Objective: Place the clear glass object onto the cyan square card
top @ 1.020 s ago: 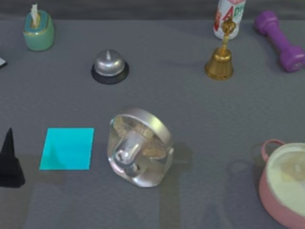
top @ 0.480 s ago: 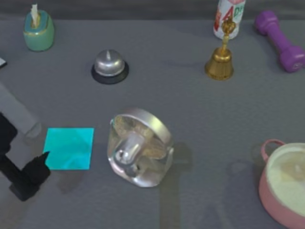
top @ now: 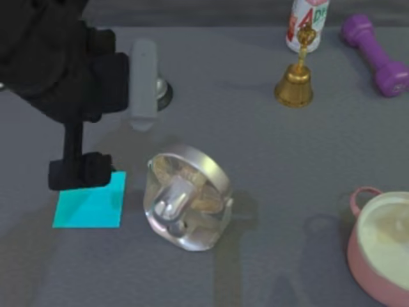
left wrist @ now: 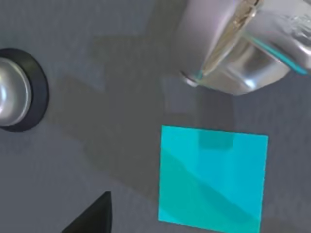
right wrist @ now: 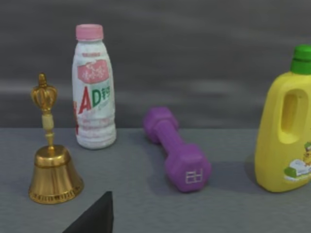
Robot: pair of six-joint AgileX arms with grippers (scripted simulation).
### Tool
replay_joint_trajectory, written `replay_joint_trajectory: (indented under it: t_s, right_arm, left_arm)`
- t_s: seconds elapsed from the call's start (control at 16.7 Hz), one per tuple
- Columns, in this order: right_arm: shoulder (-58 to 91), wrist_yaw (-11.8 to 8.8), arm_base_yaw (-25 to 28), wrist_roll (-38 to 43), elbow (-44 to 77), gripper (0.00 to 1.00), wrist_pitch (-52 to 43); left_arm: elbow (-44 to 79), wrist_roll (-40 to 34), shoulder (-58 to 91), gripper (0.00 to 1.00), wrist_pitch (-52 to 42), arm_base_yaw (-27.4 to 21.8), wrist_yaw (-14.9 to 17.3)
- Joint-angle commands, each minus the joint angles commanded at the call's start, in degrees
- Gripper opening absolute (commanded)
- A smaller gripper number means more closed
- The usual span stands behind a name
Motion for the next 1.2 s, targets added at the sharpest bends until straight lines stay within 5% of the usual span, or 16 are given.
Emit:
replay_joint_trajectory:
  t_s: [0.54, 1.2]
  right_arm:
    - [0.0, 0.0, 0.0, 0.0, 0.0, 1.00, 0.0]
    - [0.0, 0.0, 0.0, 0.0, 0.0, 1.00, 0.0]
  left_arm:
    - [32.9, 20.1, 32.9, 1.00, -20.2, -8.8, -2.7]
    - [31.2, 21.6, 35.1, 1.00, -17.9, -9.3, -3.0]
